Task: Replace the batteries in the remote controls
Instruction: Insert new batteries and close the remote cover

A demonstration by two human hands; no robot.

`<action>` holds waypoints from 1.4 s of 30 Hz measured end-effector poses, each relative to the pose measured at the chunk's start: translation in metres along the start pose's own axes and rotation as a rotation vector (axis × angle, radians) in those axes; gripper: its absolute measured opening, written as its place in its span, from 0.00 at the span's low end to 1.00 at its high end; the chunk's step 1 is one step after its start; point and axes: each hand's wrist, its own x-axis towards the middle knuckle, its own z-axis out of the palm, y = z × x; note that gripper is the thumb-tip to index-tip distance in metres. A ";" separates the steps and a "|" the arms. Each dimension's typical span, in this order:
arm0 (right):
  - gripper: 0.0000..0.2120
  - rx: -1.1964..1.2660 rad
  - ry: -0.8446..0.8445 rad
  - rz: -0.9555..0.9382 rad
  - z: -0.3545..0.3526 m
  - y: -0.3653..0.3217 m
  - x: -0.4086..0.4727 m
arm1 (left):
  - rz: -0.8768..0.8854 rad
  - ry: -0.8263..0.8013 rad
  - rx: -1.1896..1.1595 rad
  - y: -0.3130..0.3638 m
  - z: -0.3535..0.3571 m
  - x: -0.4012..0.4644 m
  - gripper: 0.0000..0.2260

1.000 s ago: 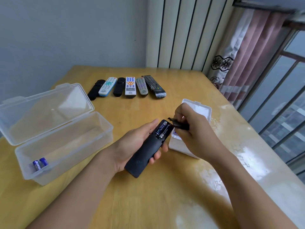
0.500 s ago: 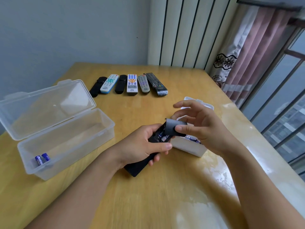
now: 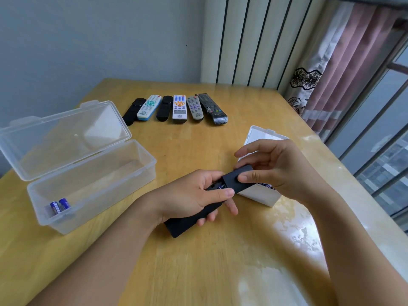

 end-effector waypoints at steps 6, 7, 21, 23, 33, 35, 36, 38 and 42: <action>0.17 0.162 -0.086 0.003 -0.005 -0.004 -0.003 | -0.033 -0.112 -0.122 -0.002 -0.001 0.000 0.13; 0.18 0.186 -0.096 0.019 -0.005 -0.004 -0.002 | -0.031 -0.121 -0.132 -0.002 -0.001 0.000 0.13; 0.20 0.082 -0.138 0.097 0.003 -0.005 -0.003 | -0.077 -0.085 -0.025 -0.005 0.002 0.001 0.14; 0.20 0.009 -0.092 0.065 0.005 -0.004 -0.003 | -0.046 -0.065 -0.043 -0.004 0.003 0.002 0.12; 0.12 -0.258 0.215 -0.055 0.020 -0.001 -0.001 | 0.080 0.124 -0.065 -0.006 0.003 0.006 0.07; 0.09 -0.259 0.171 -0.067 0.023 0.001 0.000 | 0.074 0.127 -0.062 -0.007 0.003 0.006 0.08; 0.08 -0.253 0.143 -0.060 0.023 0.001 0.000 | 0.073 0.126 -0.057 -0.008 0.004 0.006 0.08; 0.07 -0.208 0.099 -0.044 0.019 0.001 0.000 | 0.083 0.121 -0.059 -0.008 0.006 0.007 0.08; 0.07 0.038 0.065 -0.031 0.005 -0.003 -0.001 | 0.106 0.113 -0.118 -0.005 0.007 0.008 0.07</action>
